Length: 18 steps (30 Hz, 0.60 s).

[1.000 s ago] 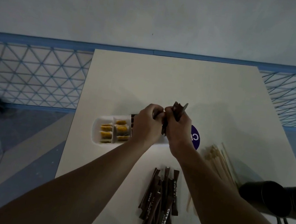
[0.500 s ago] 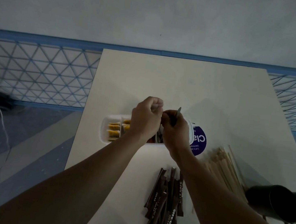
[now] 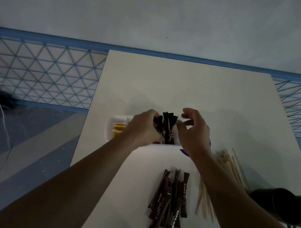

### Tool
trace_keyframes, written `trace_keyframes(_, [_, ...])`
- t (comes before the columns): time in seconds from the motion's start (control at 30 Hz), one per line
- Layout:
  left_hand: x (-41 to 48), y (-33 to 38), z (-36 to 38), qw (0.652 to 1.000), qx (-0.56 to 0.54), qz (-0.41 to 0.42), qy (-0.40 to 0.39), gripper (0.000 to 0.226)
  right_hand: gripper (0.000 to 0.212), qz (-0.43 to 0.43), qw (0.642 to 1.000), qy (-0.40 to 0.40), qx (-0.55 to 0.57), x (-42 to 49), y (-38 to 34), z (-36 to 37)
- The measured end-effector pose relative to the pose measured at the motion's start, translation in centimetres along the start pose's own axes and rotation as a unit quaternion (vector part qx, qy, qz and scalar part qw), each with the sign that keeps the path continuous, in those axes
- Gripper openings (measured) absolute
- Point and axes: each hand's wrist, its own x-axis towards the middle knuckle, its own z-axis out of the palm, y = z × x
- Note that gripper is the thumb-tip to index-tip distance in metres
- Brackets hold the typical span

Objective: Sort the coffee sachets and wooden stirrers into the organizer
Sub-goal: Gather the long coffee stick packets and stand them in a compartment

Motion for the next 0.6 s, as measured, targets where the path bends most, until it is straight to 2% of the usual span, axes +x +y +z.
trace_keyframes(0.07, [-0.2, 0.2, 0.8, 1.0, 0.011, 0.015, 0.014, 0.078, 0.039, 0.017, 0.999, -0.016, -0.027, 0.2, 0.1, -0.4])
trace_keyframes(0.13, [-0.3, 0.4, 1.7, 0.999, 0.019, 0.029, 0.039, 0.073, 0.038, 0.03, 0.997, -0.048, -0.052, 0.4, 0.3, -0.5])
trace_keyframes(0.3, [0.5, 0.8, 2.9, 0.99, 0.042, 0.072, 0.113, 0.036, 0.033, 0.025, 0.989, -0.105, -0.103, 0.7, 0.4, 0.3])
trace_keyframes(0.4, [1.4, 0.9, 2.9, 0.985, 0.054, 0.083, 0.144, 0.024, 0.028, 0.009, 0.987, -0.11, -0.116, 0.9, 0.6, 0.9])
trace_keyframes(0.6, [3.0, 1.1, 2.8, 0.982, -0.002, 0.062, 0.178, 0.026, 0.033, -0.034, 0.987, -0.1, -0.119, 1.1, 0.3, 1.0])
